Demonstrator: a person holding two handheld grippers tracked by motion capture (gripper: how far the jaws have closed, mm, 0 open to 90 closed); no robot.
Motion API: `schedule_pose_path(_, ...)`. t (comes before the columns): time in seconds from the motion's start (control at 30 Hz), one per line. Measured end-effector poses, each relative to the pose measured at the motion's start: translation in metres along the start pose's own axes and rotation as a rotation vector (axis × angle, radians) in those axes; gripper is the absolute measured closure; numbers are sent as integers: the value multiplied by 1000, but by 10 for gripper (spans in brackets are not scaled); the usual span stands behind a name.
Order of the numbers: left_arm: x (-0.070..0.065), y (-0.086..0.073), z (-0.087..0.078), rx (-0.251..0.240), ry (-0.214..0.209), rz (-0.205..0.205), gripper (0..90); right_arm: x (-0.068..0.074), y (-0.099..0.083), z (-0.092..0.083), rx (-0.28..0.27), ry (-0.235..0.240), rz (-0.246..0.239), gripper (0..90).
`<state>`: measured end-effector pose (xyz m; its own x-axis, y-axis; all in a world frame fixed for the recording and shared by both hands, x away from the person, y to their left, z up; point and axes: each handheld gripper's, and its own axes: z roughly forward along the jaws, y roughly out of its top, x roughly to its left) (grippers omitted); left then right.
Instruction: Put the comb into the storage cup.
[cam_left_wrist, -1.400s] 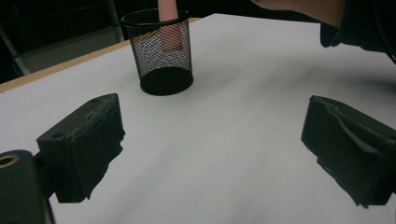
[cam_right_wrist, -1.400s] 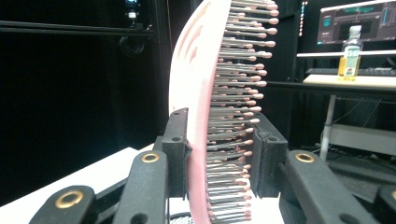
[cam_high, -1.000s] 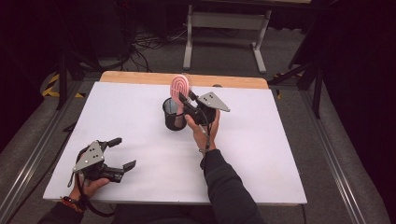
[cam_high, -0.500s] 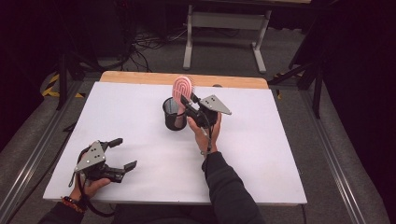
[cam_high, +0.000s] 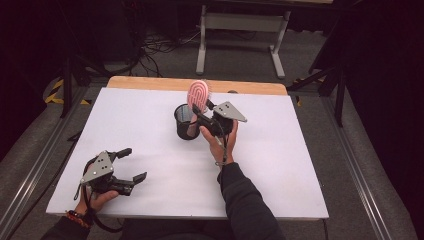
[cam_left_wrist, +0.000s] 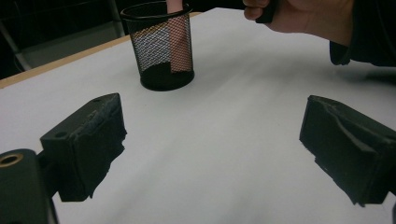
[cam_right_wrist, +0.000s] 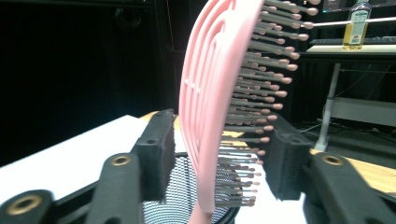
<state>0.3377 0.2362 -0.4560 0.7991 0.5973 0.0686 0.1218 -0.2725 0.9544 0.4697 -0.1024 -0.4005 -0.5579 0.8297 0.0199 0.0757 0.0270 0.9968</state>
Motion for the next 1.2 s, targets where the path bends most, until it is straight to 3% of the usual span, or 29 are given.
schedule_pose_path(0.33,1,0,0,11,-4,-3,80,1,0,3,35,-5,-43,341)
schedule_pose_path(0.87,0,-1,1,16,-2,2,84,-1,-2,5,74,14,-60,328)
schedule_pose_path(1.2,0,-1,2,17,-2,4,85,2,1,2,81,24,-110,291)
